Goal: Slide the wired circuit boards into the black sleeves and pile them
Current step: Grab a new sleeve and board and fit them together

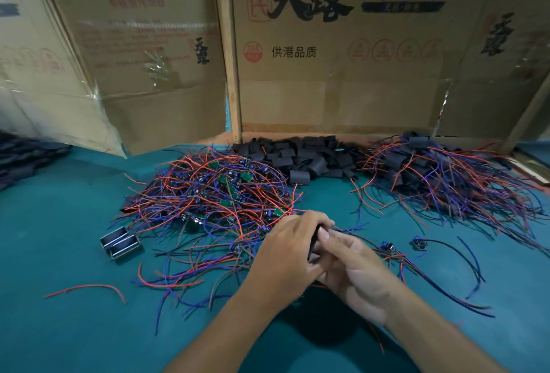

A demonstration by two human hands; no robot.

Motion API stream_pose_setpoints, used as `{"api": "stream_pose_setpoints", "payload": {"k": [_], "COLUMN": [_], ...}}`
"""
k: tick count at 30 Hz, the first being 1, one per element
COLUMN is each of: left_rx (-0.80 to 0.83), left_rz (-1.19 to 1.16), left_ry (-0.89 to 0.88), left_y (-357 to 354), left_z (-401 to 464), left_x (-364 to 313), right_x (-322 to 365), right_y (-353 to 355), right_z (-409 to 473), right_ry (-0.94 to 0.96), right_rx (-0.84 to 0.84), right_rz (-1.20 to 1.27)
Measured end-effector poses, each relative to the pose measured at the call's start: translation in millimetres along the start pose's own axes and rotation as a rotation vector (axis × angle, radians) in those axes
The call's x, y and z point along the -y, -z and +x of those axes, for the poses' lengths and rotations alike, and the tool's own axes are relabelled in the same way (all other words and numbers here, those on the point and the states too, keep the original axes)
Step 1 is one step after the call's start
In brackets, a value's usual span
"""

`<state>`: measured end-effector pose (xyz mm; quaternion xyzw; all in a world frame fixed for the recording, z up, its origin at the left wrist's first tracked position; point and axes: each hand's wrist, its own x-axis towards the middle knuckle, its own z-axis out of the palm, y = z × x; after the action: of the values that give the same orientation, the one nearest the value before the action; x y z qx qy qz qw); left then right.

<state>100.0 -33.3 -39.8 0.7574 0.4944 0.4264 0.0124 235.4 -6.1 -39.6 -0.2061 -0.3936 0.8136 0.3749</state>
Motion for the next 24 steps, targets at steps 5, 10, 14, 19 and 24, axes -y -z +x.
{"api": "stream_pose_setpoints", "payload": {"k": [5, 10, 14, 19, 24], "left_rx": [0.241, 0.151, 0.490, 0.795, 0.835], "left_rz": [-0.038, -0.181, 0.359, 0.782, 1.035], "left_ry": [-0.110, 0.194, 0.274, 0.255, 0.185], "left_y": [20, 67, 90, 90, 84], "left_z": [3, 26, 83, 115, 122], "left_x": [2, 31, 81, 129, 137], "right_x": [4, 11, 9, 6, 3], "right_y": [5, 13, 20, 27, 27], "right_z": [3, 6, 8, 9, 9], "right_ry": [0.047, 0.120, 0.105, 0.064, 0.025], "right_rx": [-0.136, -0.236, -0.248, -0.227, -0.221], "right_rz": [-0.032, -0.035, -0.098, -0.140, -0.137]}}
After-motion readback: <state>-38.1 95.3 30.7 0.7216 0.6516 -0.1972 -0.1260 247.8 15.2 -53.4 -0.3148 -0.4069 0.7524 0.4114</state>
